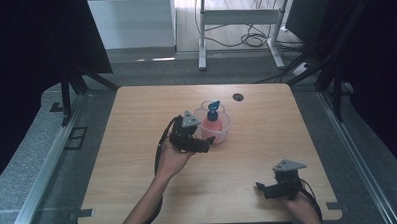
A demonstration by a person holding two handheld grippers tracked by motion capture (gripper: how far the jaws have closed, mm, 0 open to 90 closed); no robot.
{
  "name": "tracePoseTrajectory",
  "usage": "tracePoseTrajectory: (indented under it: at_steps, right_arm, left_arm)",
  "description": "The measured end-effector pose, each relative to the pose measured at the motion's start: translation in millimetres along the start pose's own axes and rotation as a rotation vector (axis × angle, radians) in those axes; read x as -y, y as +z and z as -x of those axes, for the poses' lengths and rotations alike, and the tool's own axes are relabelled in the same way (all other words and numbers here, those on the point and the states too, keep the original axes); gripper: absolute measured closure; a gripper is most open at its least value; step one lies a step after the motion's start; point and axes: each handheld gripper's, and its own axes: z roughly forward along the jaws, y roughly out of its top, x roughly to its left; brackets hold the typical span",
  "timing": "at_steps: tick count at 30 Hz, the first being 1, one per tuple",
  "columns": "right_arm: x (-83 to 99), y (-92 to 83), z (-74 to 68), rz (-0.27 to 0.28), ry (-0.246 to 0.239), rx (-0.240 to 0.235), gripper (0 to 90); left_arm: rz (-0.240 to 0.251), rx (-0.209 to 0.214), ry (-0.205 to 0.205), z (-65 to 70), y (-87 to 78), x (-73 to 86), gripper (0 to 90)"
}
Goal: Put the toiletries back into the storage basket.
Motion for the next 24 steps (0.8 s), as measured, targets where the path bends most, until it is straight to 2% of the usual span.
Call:
tracePoseTrajectory:
  at_steps: [24]
  right_arm:
    - [0.0,0.1,-0.2,0.000,0.001,0.001,0.0]
  left_arm:
    - [0.019,0.024,-0.018,2.1,-17.1,21.0,11.3]
